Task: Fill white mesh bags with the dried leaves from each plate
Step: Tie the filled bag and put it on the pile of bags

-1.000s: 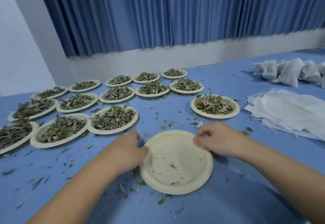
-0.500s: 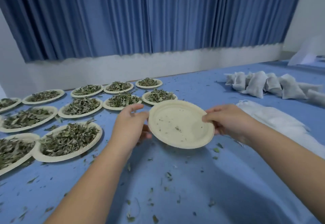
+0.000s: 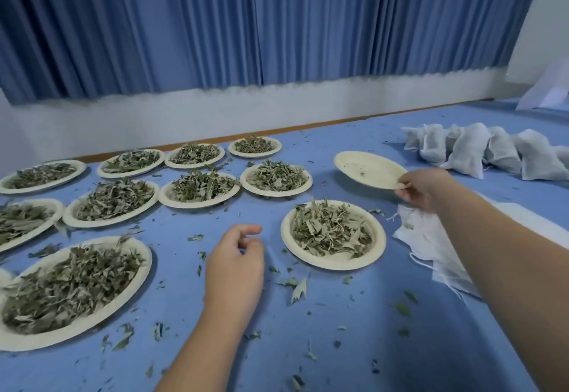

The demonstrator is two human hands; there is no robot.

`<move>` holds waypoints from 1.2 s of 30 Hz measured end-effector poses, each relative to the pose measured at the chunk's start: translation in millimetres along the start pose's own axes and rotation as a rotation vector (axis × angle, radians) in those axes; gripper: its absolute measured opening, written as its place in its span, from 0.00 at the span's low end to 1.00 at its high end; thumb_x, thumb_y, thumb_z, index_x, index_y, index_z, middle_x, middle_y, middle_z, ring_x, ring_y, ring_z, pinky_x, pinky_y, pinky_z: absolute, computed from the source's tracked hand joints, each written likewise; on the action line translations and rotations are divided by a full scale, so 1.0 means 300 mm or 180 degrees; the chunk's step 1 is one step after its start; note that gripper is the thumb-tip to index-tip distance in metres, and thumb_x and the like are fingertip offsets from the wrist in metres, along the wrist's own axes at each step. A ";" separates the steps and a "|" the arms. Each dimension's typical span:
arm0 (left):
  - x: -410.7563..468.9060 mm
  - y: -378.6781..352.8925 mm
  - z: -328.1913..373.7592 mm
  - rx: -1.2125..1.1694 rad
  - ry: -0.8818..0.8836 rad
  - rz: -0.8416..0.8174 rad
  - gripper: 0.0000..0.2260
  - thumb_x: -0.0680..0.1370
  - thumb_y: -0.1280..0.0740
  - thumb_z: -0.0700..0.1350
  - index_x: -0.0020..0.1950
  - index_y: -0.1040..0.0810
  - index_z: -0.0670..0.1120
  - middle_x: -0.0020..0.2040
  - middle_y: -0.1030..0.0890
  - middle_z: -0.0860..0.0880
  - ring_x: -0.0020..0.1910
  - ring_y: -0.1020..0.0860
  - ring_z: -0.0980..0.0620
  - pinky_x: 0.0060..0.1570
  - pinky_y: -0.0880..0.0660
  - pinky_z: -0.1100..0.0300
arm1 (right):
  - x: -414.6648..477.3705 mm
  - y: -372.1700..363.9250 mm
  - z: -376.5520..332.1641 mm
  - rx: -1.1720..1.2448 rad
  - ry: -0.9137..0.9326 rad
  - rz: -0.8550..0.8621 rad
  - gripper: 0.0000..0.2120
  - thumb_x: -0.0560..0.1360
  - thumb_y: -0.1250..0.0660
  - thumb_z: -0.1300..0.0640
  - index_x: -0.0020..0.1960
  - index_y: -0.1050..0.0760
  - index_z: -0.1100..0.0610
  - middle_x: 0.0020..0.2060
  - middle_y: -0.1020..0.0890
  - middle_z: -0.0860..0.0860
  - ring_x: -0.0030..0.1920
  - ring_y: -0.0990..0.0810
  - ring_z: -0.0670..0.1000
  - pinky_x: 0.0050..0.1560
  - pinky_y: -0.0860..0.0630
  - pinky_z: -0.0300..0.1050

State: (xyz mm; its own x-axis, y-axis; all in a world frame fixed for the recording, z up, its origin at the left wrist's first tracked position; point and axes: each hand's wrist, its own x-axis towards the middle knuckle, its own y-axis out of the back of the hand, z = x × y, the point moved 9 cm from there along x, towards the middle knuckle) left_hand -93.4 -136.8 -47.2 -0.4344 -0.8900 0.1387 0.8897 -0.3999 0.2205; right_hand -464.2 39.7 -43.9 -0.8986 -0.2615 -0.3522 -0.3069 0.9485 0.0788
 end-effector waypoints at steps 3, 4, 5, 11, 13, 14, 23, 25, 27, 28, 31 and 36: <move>0.002 -0.006 0.005 0.0051 -0.0050 0.0015 0.11 0.79 0.39 0.40 0.48 0.22 0.56 0.32 0.26 0.55 0.22 0.32 0.60 0.20 0.35 0.67 | 0.056 -0.042 0.010 0.0256 -0.0135 -0.0047 0.12 0.78 0.36 0.65 0.61 0.28 0.65 0.43 0.22 0.56 0.41 0.18 0.53 0.39 0.20 0.37; 0.002 -0.008 0.007 0.0053 -0.0064 0.0005 0.11 0.79 0.39 0.40 0.48 0.22 0.56 0.33 0.26 0.54 0.22 0.32 0.60 0.20 0.35 0.67 | 0.066 -0.047 0.008 0.0404 -0.0131 -0.0043 0.14 0.78 0.36 0.65 0.63 0.29 0.66 0.48 0.21 0.56 0.47 0.17 0.54 0.49 0.20 0.39; 0.003 -0.009 0.007 0.0057 -0.0071 -0.0003 0.11 0.79 0.39 0.40 0.48 0.22 0.56 0.33 0.26 0.53 0.22 0.32 0.60 0.20 0.35 0.67 | 0.073 -0.048 0.002 0.0560 -0.0080 -0.0025 0.15 0.78 0.37 0.66 0.64 0.30 0.66 0.52 0.22 0.57 0.51 0.18 0.55 0.52 0.21 0.41; 0.002 -0.014 0.017 0.0156 -0.0135 -0.0075 0.11 0.79 0.39 0.40 0.49 0.23 0.55 0.34 0.25 0.53 0.22 0.32 0.60 0.19 0.35 0.66 | -0.028 0.001 -0.037 0.0750 0.0191 -0.0064 0.04 0.78 0.36 0.66 0.52 0.28 0.65 0.54 0.24 0.62 0.53 0.20 0.57 0.38 0.18 0.42; -0.001 -0.016 0.019 0.0227 -0.0153 -0.0102 0.11 0.79 0.40 0.40 0.49 0.23 0.56 0.36 0.24 0.52 0.21 0.32 0.59 0.19 0.34 0.65 | -0.086 0.040 -0.071 0.0807 0.0396 -0.0134 0.02 0.78 0.37 0.67 0.48 0.29 0.67 0.48 0.23 0.60 0.50 0.19 0.56 0.37 0.19 0.42; -0.004 -0.019 0.021 0.0265 -0.0170 -0.0118 0.11 0.79 0.40 0.41 0.49 0.23 0.57 0.37 0.24 0.52 0.21 0.32 0.59 0.19 0.34 0.66 | -0.122 0.062 -0.086 0.0743 0.0516 -0.0175 0.03 0.77 0.37 0.67 0.47 0.29 0.67 0.44 0.22 0.59 0.45 0.19 0.55 0.34 0.19 0.41; -0.046 -0.037 0.063 0.0709 -0.0497 -0.0272 0.11 0.80 0.40 0.43 0.47 0.23 0.58 0.41 0.22 0.54 0.19 0.32 0.58 0.23 0.35 0.62 | -0.434 0.150 -0.063 -0.3585 0.1863 0.0042 0.10 0.73 0.31 0.51 0.36 0.23 0.56 0.36 0.20 0.52 0.38 0.24 0.51 0.36 0.29 0.42; -0.056 -0.037 0.069 0.0733 -0.0539 -0.0294 0.11 0.81 0.41 0.43 0.47 0.23 0.57 0.41 0.22 0.54 0.20 0.32 0.58 0.21 0.36 0.65 | -0.448 0.145 -0.031 -0.4258 0.1862 0.0350 0.14 0.73 0.34 0.45 0.38 0.23 0.56 0.37 0.19 0.52 0.40 0.23 0.52 0.38 0.28 0.43; -0.062 -0.035 0.072 0.0746 -0.0568 -0.0301 0.11 0.81 0.41 0.42 0.46 0.24 0.58 0.41 0.22 0.53 0.20 0.32 0.57 0.20 0.36 0.65 | -0.450 0.148 -0.002 -0.4618 0.1728 0.0562 0.18 0.72 0.36 0.42 0.35 0.25 0.57 0.33 0.22 0.52 0.37 0.23 0.53 0.36 0.28 0.43; -0.064 -0.034 0.072 0.0767 -0.0579 -0.0307 0.11 0.81 0.41 0.42 0.47 0.24 0.58 0.41 0.22 0.53 0.20 0.32 0.57 0.22 0.36 0.64 | -0.451 0.149 0.011 -0.4719 0.1665 0.0601 0.18 0.72 0.36 0.43 0.34 0.27 0.57 0.30 0.24 0.52 0.35 0.24 0.52 0.34 0.30 0.42; -0.066 -0.031 0.069 0.0784 -0.0589 -0.0336 0.11 0.81 0.41 0.43 0.47 0.24 0.57 0.42 0.23 0.54 0.19 0.33 0.57 0.23 0.36 0.61 | -0.469 0.146 0.019 -0.4811 0.1705 0.0712 0.13 0.71 0.36 0.50 0.31 0.30 0.55 0.30 0.27 0.50 0.31 0.28 0.50 0.30 0.34 0.39; -0.067 -0.026 0.066 0.0732 -0.0577 -0.0342 0.11 0.81 0.41 0.43 0.47 0.24 0.58 0.42 0.23 0.54 0.19 0.34 0.57 0.22 0.36 0.61 | -0.508 0.195 -0.024 -0.4253 0.1829 0.0919 0.05 0.71 0.38 0.59 0.36 0.27 0.55 0.36 0.23 0.52 0.35 0.26 0.53 0.31 0.36 0.39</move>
State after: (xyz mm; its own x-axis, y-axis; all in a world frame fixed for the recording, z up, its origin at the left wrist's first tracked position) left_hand -94.5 -111.4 -32.6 -0.5606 -0.7834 0.2683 0.7911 -0.4110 0.4529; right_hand -347.5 133.7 21.0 -0.8774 -0.4325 0.2077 0.1318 0.1989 0.9711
